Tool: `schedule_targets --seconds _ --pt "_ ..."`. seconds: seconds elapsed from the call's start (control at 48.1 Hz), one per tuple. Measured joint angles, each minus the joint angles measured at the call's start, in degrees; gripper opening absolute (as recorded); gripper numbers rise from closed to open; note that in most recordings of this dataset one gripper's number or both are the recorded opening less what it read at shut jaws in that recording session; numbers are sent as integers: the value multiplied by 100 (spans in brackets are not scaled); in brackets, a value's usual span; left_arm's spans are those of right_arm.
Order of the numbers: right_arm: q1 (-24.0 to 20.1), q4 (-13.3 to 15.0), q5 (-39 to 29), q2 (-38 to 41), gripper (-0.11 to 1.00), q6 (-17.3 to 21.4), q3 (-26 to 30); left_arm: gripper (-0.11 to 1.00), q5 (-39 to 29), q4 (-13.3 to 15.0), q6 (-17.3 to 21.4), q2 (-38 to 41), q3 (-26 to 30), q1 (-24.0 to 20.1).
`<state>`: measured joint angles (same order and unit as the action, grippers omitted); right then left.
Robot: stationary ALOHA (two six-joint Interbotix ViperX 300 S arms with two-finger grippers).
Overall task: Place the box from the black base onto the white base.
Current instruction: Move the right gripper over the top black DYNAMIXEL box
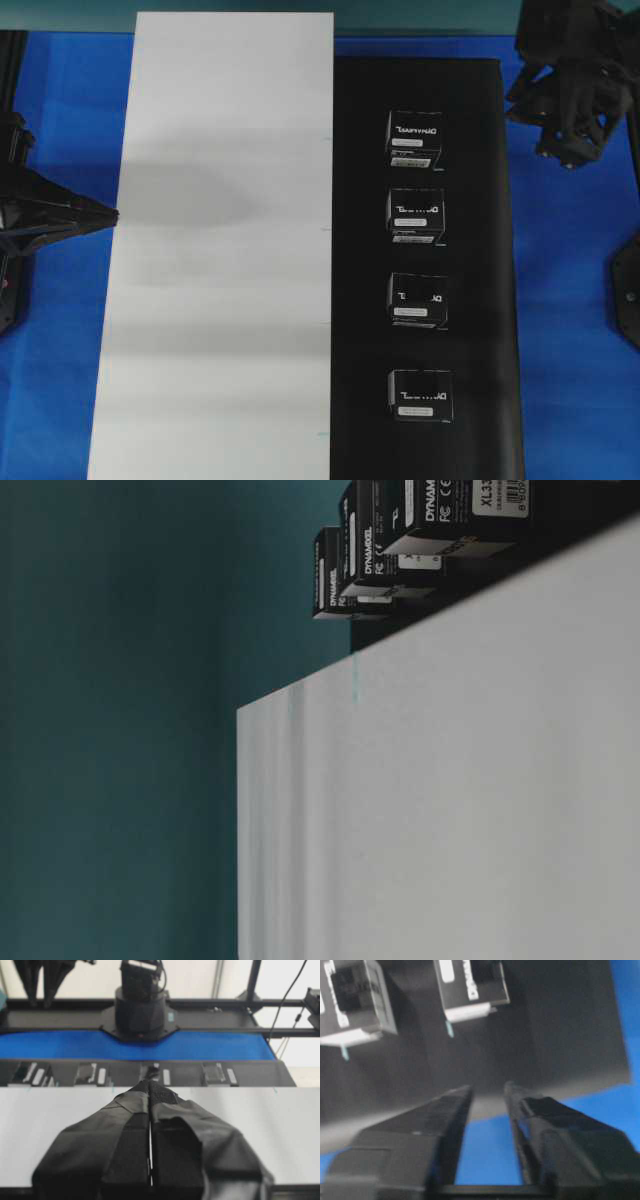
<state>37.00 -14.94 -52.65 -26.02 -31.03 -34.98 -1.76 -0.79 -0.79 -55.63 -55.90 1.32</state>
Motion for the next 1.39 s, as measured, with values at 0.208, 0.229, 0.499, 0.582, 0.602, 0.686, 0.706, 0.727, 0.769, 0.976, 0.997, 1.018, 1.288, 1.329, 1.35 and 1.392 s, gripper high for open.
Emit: schedule_targets --seconds 0.208,0.229,0.499,0.582,0.602,0.686,0.706,0.727,0.769,0.976,0.997,1.018,1.288,1.329,1.35,1.392 --pt "360 -809 9 202 68 -1090 18 -5 -105 9 -18 0 0 -62" --pt "378 -835 9 237 69 -1151 26 -5 -114 0 -26 0 0 -62" --pt "404 -923 97 633 99 -1362 70 -5 -123 0 -229 -9 18 -167" --pt "378 -949 123 773 100 -1485 70 -5 -123 0 -237 -9 18 -167" --pt "378 -958 123 817 100 -1512 79 -5 -123 0 -237 0 18 -176" --pt "360 -1011 158 967 99 -1661 79 -5 -123 0 -237 9 18 -176" --pt "352 -1028 185 1002 100 -1688 88 -5 -123 0 -237 9 18 -167" --pt "343 -1037 202 1037 100 -1723 97 -5 -123 0 -237 9 18 -167" --pt "325 -1055 264 1116 100 -1784 105 -5 -123 9 -237 18 18 -176" --pt "290 -1081 536 1477 100 -1907 176 -5 -141 0 -237 18 18 -211" --pt "290 -1072 545 1485 100 -1898 185 -5 -141 0 -237 26 18 -211" --pt "281 -1081 545 1512 100 -1907 193 -5 -141 0 -237 18 18 -220" --pt "79 -1248 431 1582 100 -1907 229 -5 -141 0 -246 26 18 -229" --pt "53 -1274 431 1582 100 -1907 220 -5 -141 0 -246 26 18 -229" --pt "53 -1283 431 1582 100 -1898 220 -5 -141 9 -246 26 18 -229" --pt "35 -1301 431 1591 100 -1907 211 -5 -141 0 -246 26 18 -237"
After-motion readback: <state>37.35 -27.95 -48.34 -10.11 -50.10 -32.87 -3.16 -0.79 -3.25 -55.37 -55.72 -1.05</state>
